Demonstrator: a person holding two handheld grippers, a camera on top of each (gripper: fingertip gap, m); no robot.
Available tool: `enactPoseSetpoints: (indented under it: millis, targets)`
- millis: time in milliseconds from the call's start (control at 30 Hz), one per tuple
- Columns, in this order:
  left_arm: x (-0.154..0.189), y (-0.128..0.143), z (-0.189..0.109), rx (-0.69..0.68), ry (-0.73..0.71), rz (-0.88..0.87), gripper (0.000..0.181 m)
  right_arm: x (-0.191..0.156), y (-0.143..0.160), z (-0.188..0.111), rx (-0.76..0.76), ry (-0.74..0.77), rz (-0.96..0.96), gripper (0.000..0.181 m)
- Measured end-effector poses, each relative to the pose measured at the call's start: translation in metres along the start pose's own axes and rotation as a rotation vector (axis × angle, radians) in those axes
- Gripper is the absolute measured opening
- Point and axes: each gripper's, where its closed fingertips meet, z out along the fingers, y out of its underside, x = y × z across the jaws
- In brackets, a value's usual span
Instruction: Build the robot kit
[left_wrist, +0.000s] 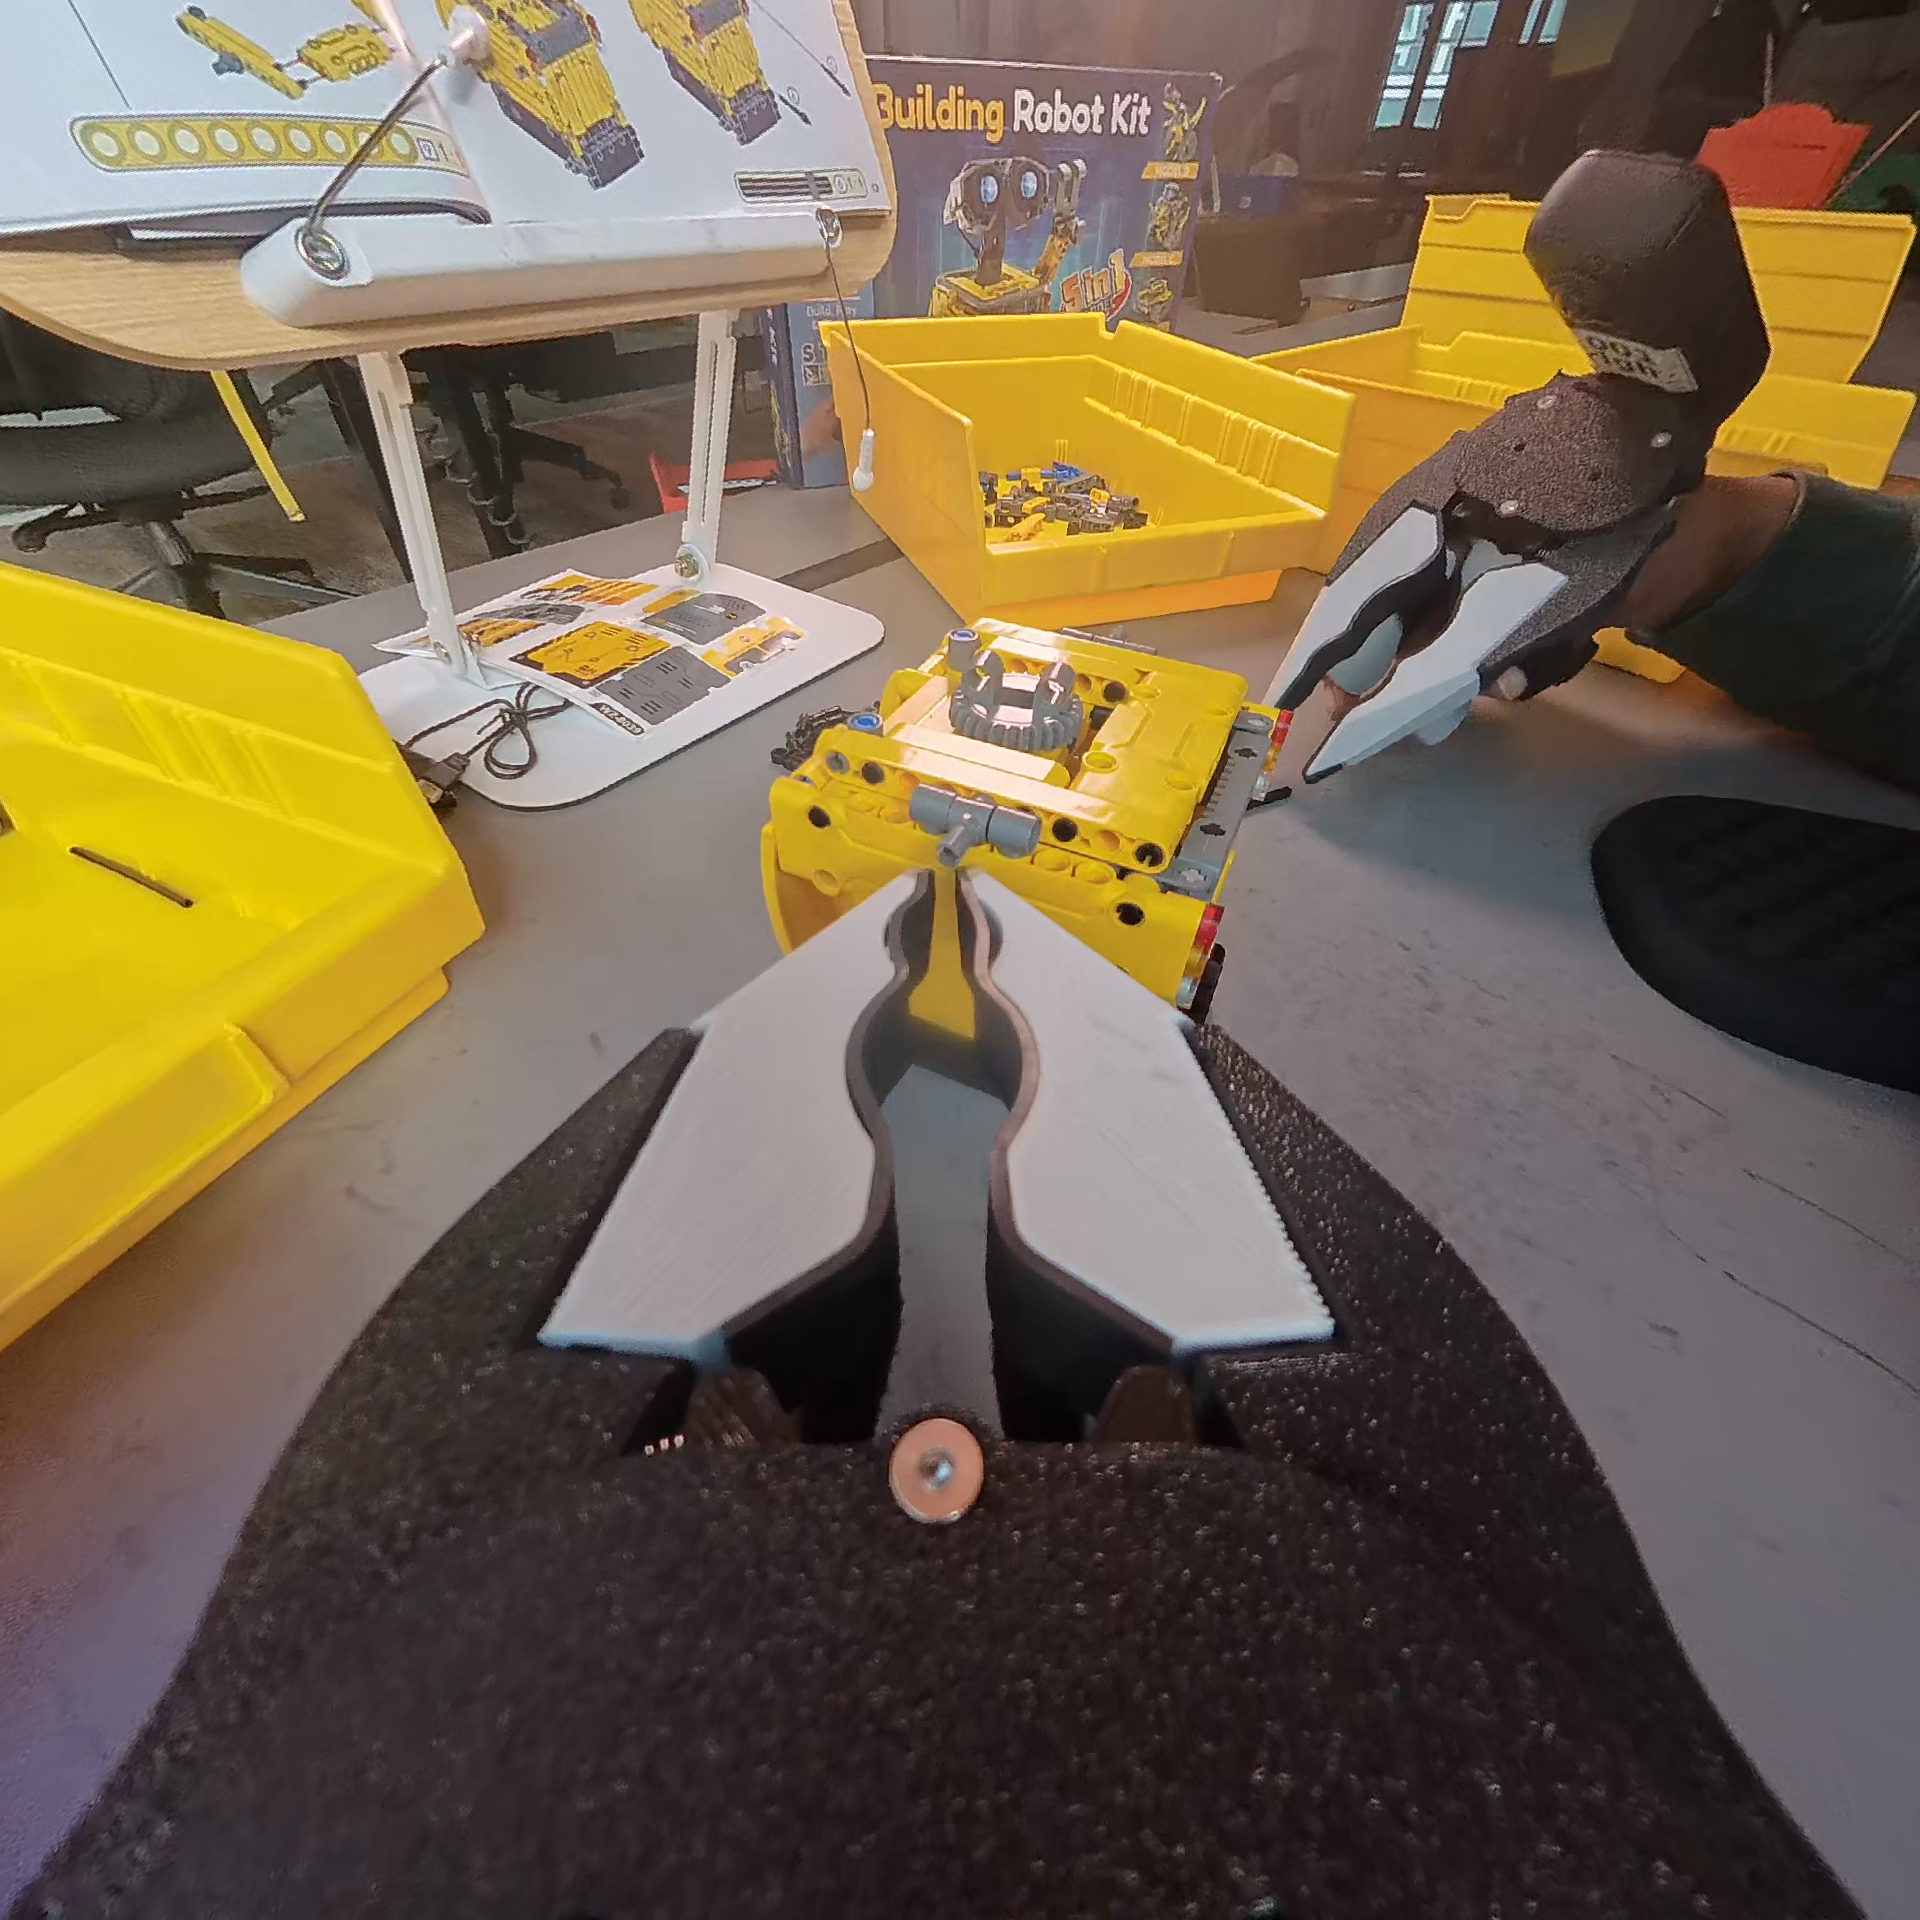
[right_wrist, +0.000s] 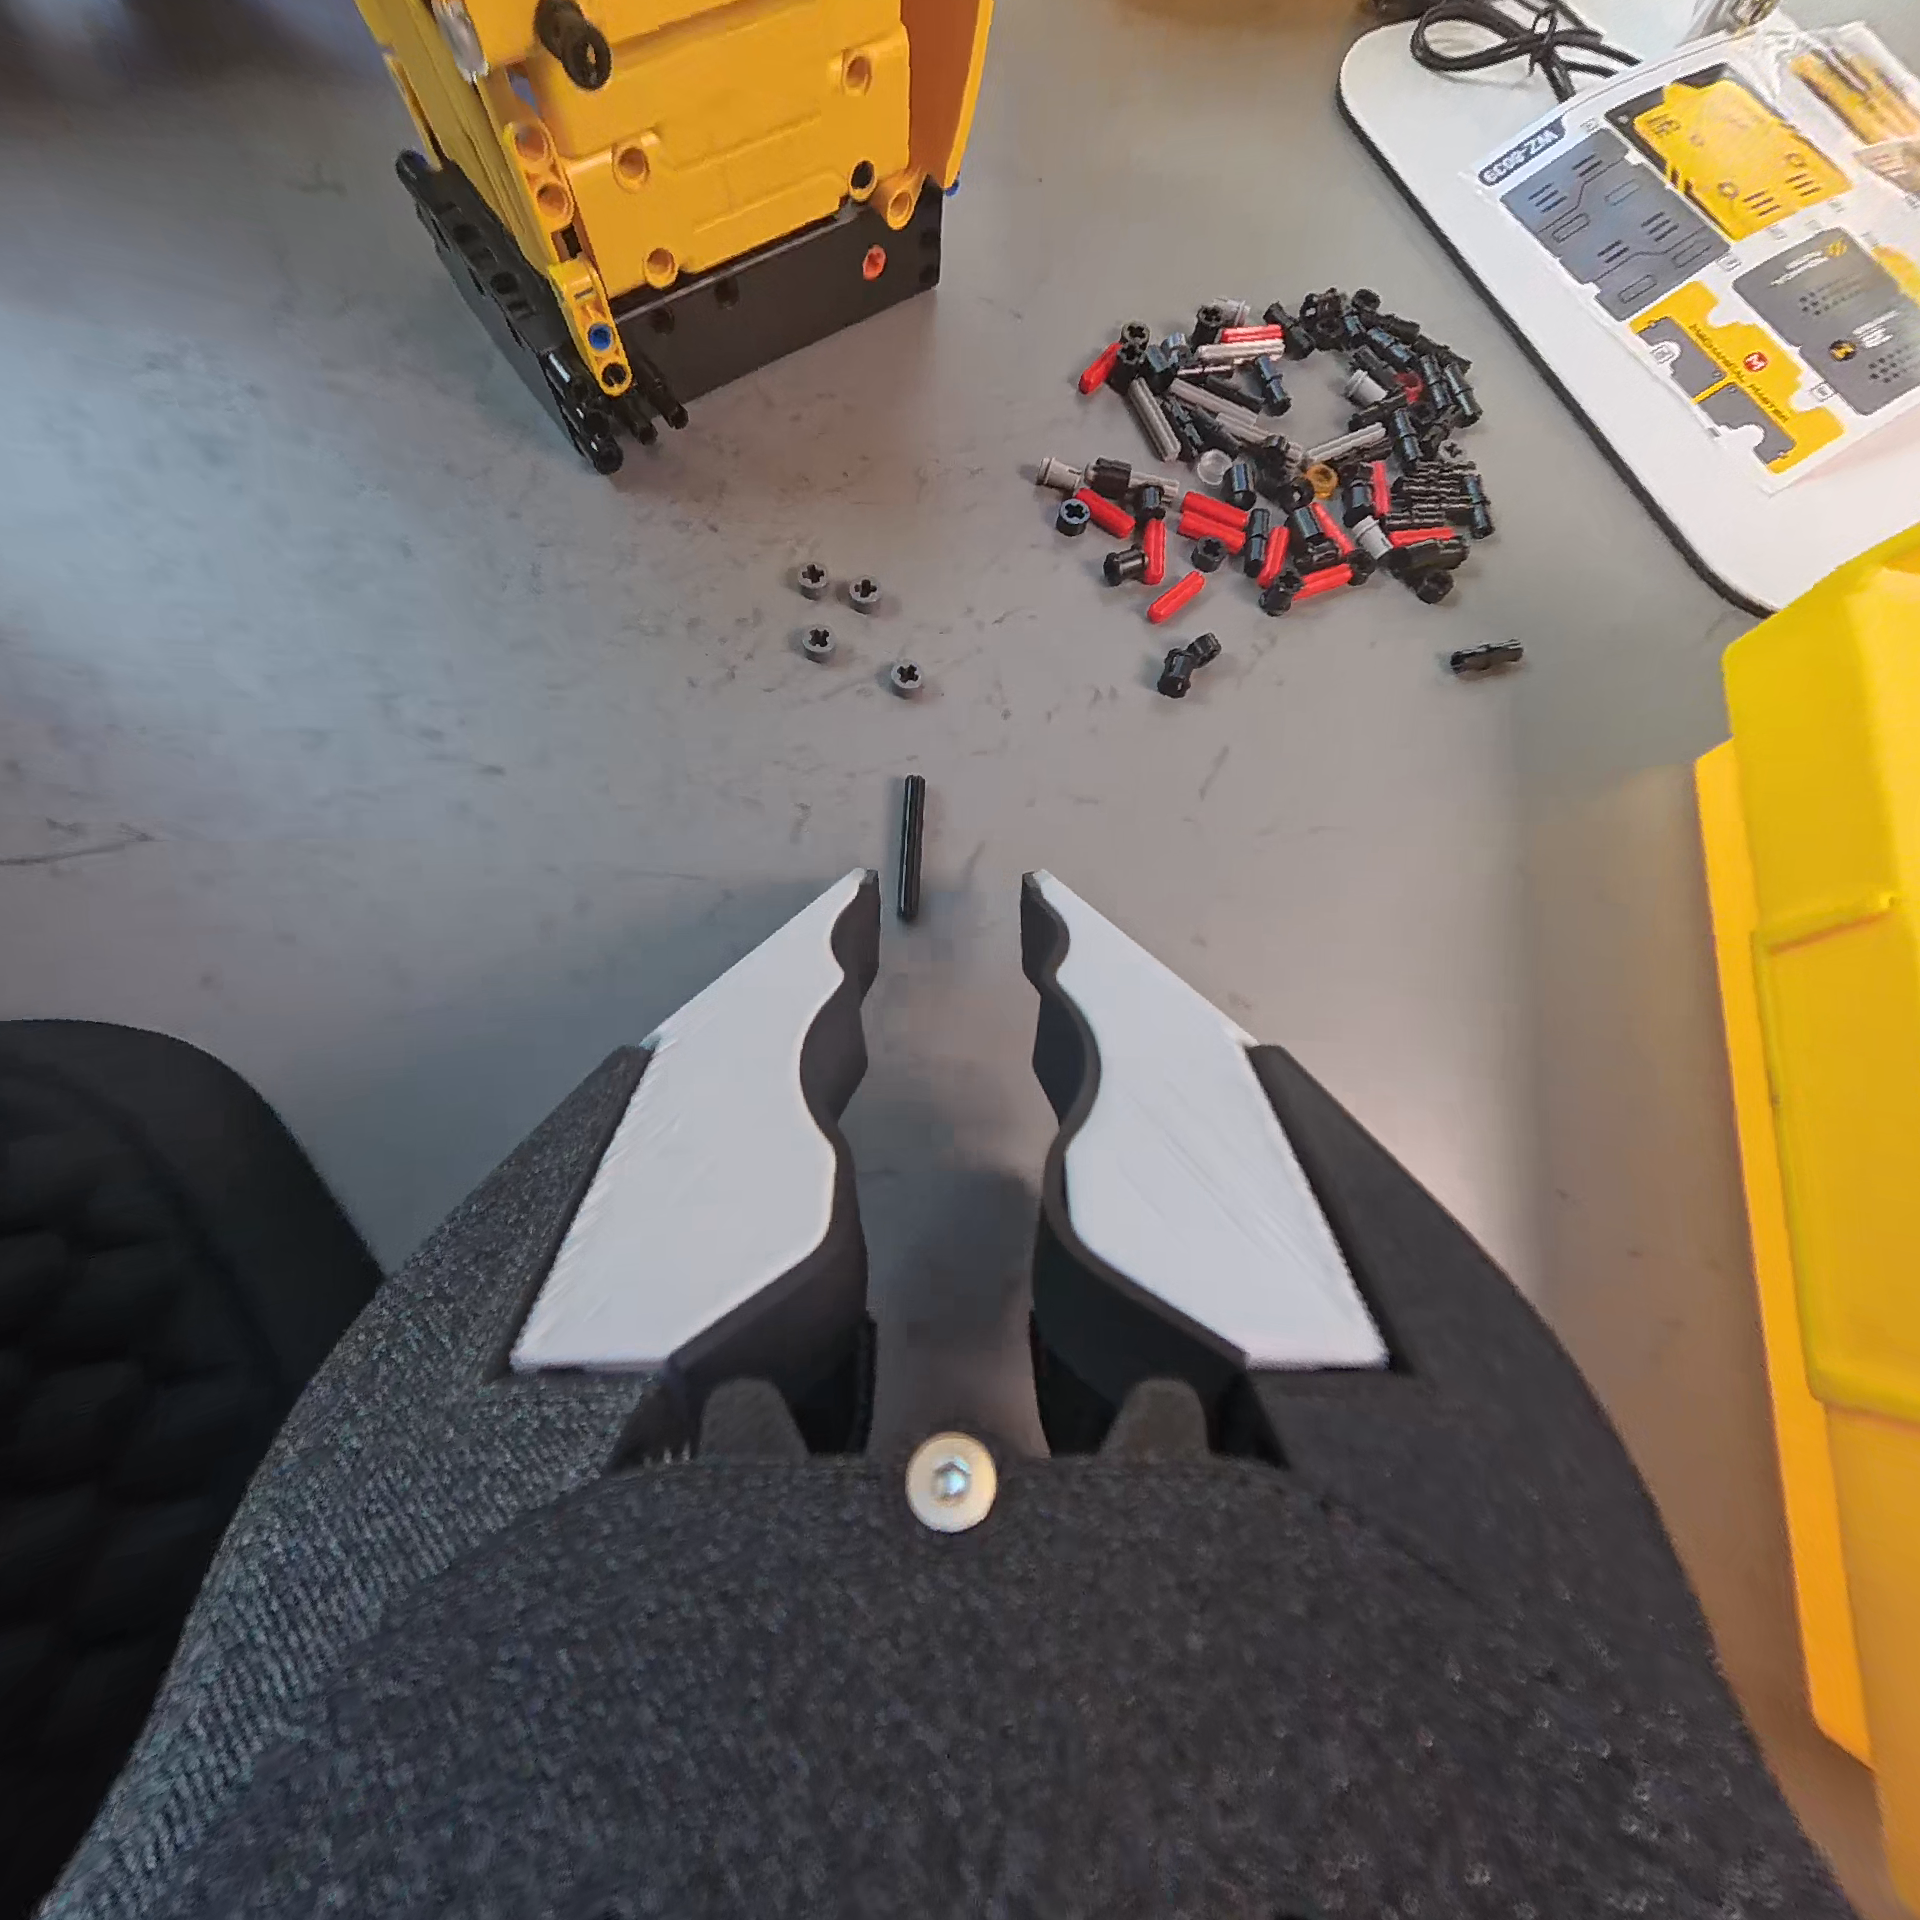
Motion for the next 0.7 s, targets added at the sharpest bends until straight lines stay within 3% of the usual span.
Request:
enactPoseSetpoints:
  millis: [433, 700]
  targets:
    - [0.005, -0.003, -0.002, 0.004, 0.019, 0.012, 0.000, 0.010, -0.044, -0.018, 0.270, 0.020, 0.100, 0.039]
    - [0.003, -0.004, -0.002, 0.011, 0.000, 0.014, 0.000, 0.018, -0.064, -0.022, 0.426, 0.110, 0.106, 0.046]
